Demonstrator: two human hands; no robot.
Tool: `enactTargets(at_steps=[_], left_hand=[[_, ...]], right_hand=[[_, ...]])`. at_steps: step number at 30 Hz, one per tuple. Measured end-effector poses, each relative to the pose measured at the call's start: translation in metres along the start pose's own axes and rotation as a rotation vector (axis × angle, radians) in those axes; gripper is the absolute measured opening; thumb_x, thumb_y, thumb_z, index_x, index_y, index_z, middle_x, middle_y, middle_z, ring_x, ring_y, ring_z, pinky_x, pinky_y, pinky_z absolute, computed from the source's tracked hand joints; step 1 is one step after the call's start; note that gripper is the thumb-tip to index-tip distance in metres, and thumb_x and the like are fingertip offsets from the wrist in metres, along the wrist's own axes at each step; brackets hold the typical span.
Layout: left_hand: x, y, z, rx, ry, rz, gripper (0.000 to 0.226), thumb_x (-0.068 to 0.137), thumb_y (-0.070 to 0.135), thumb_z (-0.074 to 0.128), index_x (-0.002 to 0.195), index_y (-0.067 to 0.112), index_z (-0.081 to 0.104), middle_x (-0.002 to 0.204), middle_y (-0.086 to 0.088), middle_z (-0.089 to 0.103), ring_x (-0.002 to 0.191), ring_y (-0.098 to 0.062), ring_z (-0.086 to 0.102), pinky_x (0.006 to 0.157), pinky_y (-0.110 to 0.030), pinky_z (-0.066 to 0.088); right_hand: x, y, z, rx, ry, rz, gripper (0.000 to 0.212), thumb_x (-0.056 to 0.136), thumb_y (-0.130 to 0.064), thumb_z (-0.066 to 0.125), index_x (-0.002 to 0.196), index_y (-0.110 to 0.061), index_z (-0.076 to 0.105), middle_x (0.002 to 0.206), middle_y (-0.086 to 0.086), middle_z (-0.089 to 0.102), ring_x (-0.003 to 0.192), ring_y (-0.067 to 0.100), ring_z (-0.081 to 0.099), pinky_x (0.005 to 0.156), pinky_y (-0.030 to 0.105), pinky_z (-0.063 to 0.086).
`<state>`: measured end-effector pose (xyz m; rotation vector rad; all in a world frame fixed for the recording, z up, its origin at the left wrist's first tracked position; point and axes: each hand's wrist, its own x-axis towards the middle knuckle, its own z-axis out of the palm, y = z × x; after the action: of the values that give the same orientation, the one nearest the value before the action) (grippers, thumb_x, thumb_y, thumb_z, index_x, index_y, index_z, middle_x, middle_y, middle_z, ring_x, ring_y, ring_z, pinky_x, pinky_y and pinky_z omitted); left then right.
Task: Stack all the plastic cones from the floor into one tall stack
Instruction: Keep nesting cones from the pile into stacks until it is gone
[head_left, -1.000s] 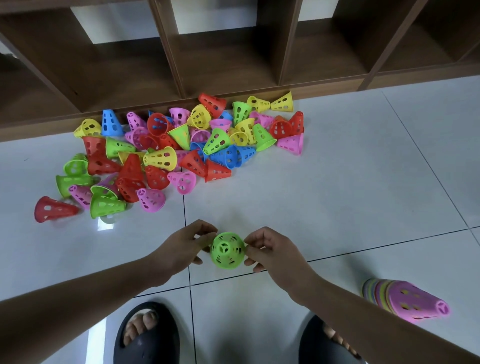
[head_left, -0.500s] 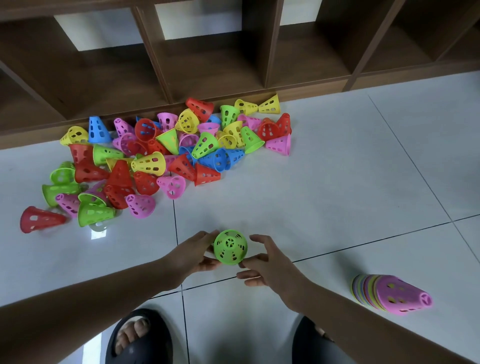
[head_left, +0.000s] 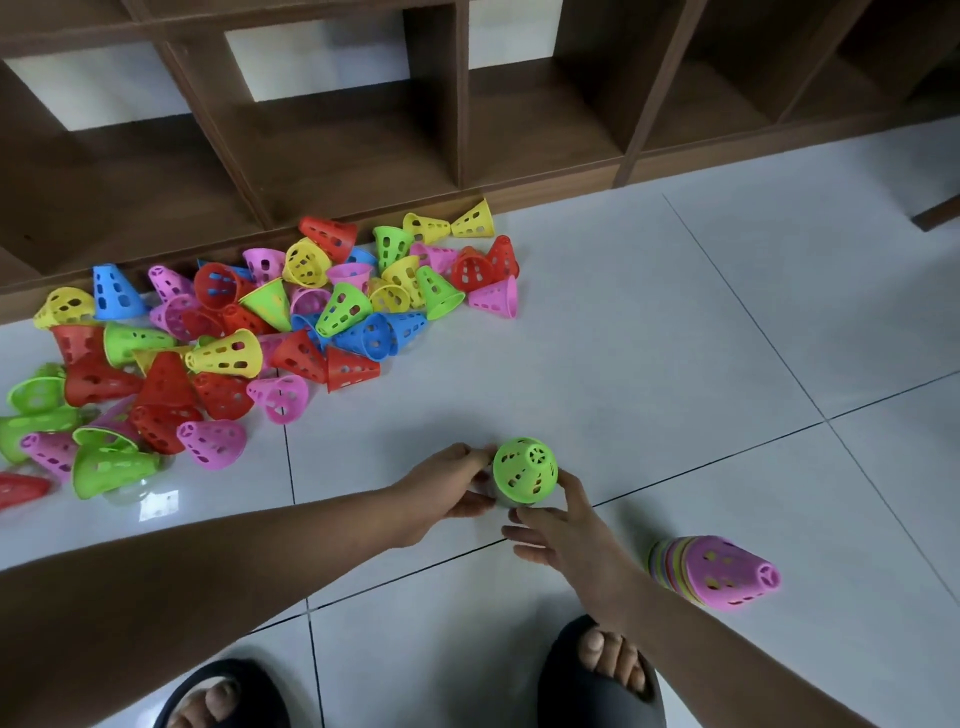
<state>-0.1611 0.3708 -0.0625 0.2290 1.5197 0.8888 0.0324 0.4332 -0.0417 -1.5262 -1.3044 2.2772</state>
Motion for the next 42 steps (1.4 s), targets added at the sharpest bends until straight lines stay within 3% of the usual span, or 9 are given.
enactTargets(at_steps=[5,9,14,17,21,24,29,36,42], left_hand=[[0.007,0.023,0.032,0.156,-0.092,0.042,0.03,0.105,0.046,0.057,0.124,0.027,0.071,0.122,0.002,0.078,0.118,-0.016,0.072,0.11,-0.044,0.054],[0.018,0.039,0.053,0.261,-0.206,0.059,0.031,0.109,0.038,0.055,0.139,0.038,0.062,0.134,0.017,0.07,0.127,0.0,0.062,0.115,-0.042,0.046],[0.02,0.049,0.066,0.34,-0.249,0.071,0.028,0.108,0.036,0.058,0.136,0.037,0.064,0.14,0.016,0.066,0.133,-0.001,0.057,0.107,-0.033,0.049],[0.018,0.04,0.057,0.369,-0.19,0.09,0.025,0.105,0.033,0.063,0.129,0.03,0.07,0.131,0.009,0.071,0.124,-0.005,0.063,0.099,-0.029,0.053],[0.0,0.03,0.025,0.403,-0.096,0.107,0.017,0.1,0.026,0.069,0.116,0.021,0.074,0.107,0.004,0.077,0.1,-0.007,0.07,0.086,-0.028,0.053],[-0.025,0.03,-0.012,0.409,-0.033,0.102,0.016,0.103,0.029,0.066,0.115,0.021,0.074,0.108,0.003,0.081,0.099,-0.009,0.075,0.082,-0.026,0.054],[-0.066,0.026,-0.085,0.399,0.11,0.092,0.015,0.103,0.029,0.066,0.113,0.021,0.075,0.106,0.004,0.082,0.104,-0.017,0.076,0.078,-0.026,0.054],[-0.138,0.008,-0.176,0.351,0.26,0.153,0.012,0.1,0.022,0.07,0.111,0.019,0.074,0.107,-0.001,0.082,0.095,-0.012,0.076,0.075,-0.026,0.053],[-0.214,-0.018,-0.243,0.219,0.399,0.195,0.012,0.098,0.018,0.072,0.109,0.019,0.076,0.103,-0.002,0.081,0.1,-0.019,0.076,0.078,-0.03,0.052]], right_hand=[[0.0,-0.004,-0.025,0.09,0.112,-0.071,0.066,0.096,-0.016,0.073,0.15,-0.034,0.039,0.12,0.024,0.071,0.107,0.032,0.076,0.098,0.047,0.06],[-0.003,-0.009,-0.049,0.149,0.173,-0.142,0.072,0.098,-0.011,0.07,0.153,-0.044,0.035,0.128,0.023,0.065,0.119,0.033,0.068,0.102,0.042,0.058],[-0.007,-0.007,-0.061,0.183,0.214,-0.166,0.082,0.099,-0.005,0.068,0.158,-0.046,0.029,0.14,0.004,0.058,0.134,0.019,0.059,0.101,0.037,0.057],[-0.009,-0.003,-0.057,0.193,0.227,-0.132,0.077,0.099,-0.003,0.067,0.156,-0.04,0.032,0.138,0.008,0.061,0.129,0.026,0.064,0.1,0.039,0.057],[-0.01,-0.003,-0.047,0.211,0.241,-0.039,0.05,0.1,-0.003,0.064,0.143,-0.021,0.044,0.128,0.019,0.066,0.113,0.036,0.073,0.095,0.043,0.059],[-0.013,-0.008,-0.031,0.099,0.173,0.008,0.04,0.098,-0.002,0.066,0.136,-0.012,0.055,0.123,0.025,0.07,0.107,0.036,0.074,0.09,0.042,0.059],[-0.027,-0.035,0.012,-0.18,-0.014,-0.007,0.025,0.097,-0.007,0.066,0.123,-0.01,0.066,0.112,0.019,0.076,0.092,0.023,0.076,0.083,0.037,0.059],[-0.047,-0.09,0.092,-0.521,-0.193,-0.089,0.022,0.093,-0.017,0.072,0.114,-0.016,0.071,0.111,0.013,0.077,0.103,0.027,0.076,0.083,0.034,0.06],[-0.072,-0.137,0.153,-0.744,-0.252,-0.138,0.022,0.091,-0.018,0.073,0.113,-0.016,0.071,0.114,0.014,0.077,0.098,0.021,0.077,0.087,0.036,0.06]])
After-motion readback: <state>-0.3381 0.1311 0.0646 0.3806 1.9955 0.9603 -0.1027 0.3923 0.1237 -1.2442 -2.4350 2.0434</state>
